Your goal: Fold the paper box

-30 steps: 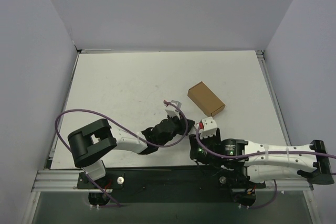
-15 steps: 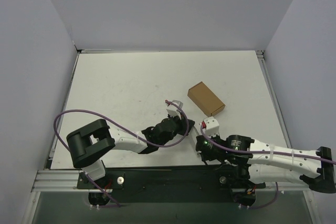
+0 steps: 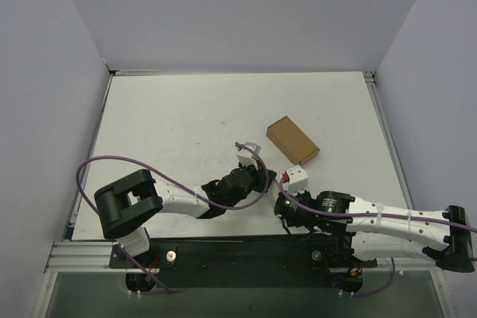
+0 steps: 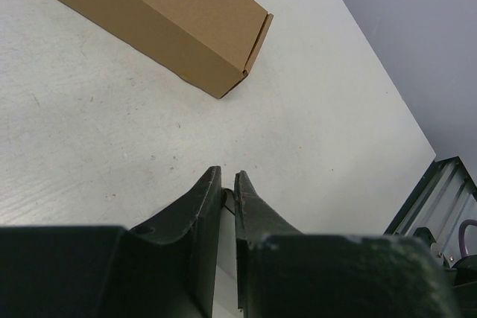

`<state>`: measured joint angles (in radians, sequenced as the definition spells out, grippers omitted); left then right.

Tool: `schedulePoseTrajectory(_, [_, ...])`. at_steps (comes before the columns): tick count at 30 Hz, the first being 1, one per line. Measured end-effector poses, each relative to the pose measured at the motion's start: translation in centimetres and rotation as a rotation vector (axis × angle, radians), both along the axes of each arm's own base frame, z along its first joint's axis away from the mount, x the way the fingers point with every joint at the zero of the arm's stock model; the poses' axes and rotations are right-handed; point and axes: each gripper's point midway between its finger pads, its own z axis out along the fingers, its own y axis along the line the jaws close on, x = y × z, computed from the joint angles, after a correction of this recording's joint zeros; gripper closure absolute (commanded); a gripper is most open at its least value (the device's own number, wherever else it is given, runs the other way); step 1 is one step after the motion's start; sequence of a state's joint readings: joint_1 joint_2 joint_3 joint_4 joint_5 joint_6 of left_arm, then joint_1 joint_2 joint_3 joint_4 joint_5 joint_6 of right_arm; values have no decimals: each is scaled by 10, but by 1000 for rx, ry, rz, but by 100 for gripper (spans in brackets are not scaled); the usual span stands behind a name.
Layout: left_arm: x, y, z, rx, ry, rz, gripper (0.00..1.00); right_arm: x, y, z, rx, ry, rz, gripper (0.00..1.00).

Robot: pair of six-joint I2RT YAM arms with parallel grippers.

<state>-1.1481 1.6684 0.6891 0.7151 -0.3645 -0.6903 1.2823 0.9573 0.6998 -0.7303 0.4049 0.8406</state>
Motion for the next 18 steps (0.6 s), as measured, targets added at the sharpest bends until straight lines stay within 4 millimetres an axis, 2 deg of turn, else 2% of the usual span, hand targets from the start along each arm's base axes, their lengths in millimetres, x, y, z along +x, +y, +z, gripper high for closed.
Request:
schedulePoseTrajectory(12, [0,0,0,8,-5,1,80,1,4,-7,-55,-4,53,75])
schedulePoseTrajectory(18, [0,-1,0,9,-5,1,84,-1,5,-8,-70,-7,82,73])
